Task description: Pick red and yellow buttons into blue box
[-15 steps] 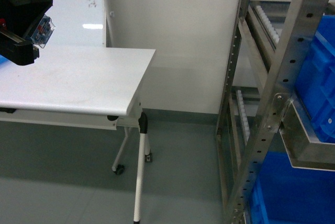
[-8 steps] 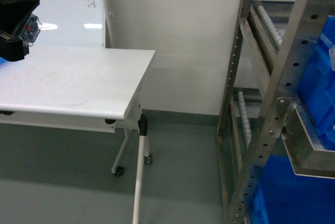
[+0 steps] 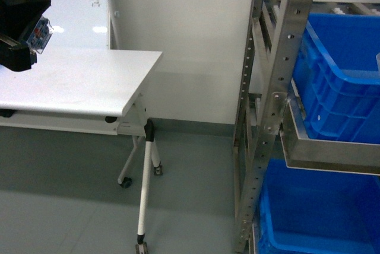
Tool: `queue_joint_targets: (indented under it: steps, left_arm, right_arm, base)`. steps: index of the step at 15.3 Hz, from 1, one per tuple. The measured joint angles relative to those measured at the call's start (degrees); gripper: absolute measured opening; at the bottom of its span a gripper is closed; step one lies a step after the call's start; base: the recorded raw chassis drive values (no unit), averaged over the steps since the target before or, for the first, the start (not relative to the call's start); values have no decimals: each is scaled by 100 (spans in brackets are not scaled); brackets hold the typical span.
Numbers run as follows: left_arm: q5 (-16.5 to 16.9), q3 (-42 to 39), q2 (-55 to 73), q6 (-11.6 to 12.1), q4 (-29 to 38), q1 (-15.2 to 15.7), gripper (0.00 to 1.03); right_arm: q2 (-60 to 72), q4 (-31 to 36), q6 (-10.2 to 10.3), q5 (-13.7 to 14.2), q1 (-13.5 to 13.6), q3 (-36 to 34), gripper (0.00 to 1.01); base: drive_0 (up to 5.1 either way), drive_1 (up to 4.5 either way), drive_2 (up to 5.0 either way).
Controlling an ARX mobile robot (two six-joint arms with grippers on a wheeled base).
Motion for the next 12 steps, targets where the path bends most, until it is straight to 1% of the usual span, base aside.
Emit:
queue_joint_targets:
  steps: [2,10,12]
  left_arm:
    - [0,0,-26,2,-28,0,29]
    - [17,0,-11,2,4,-17,29]
    - [15,0,0,0,-7,-15,29]
  right_arm:
    - [11,-4,0,-7,7,0,33]
    - [2,2,0,-4,4,0,33]
    - [7,-2,0,-2,4,0,33]
  base:
    - [477,-242,-242]
    - [451,-124,-333]
    - [460,-168,-256]
